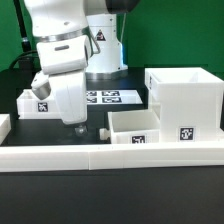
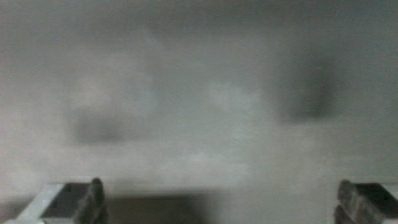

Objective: Assemble drawer

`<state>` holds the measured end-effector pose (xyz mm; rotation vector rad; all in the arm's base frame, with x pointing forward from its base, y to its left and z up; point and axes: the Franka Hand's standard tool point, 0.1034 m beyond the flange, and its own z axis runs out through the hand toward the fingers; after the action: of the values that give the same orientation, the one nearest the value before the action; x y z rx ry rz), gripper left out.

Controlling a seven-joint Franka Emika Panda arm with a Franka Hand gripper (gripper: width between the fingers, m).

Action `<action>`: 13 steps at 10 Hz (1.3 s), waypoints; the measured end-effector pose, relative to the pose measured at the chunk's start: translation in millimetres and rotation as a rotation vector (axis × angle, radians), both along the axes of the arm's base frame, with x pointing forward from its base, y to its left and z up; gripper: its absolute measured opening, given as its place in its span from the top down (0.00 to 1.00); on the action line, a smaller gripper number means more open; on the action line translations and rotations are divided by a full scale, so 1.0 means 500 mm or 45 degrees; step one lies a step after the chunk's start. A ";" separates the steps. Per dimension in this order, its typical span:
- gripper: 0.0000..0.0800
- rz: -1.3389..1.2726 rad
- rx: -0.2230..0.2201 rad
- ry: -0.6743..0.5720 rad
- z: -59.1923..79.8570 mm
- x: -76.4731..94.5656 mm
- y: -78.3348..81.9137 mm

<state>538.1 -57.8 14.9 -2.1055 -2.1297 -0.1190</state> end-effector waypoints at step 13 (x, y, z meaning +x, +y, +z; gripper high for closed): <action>0.19 -0.194 0.022 0.045 0.005 0.016 0.153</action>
Offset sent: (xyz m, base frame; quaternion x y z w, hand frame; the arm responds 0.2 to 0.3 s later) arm 0.0068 0.0192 0.0063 -0.0206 0.0037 0.0456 0.9987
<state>546.2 18.6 17.3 -2.2408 -1.9402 -0.1159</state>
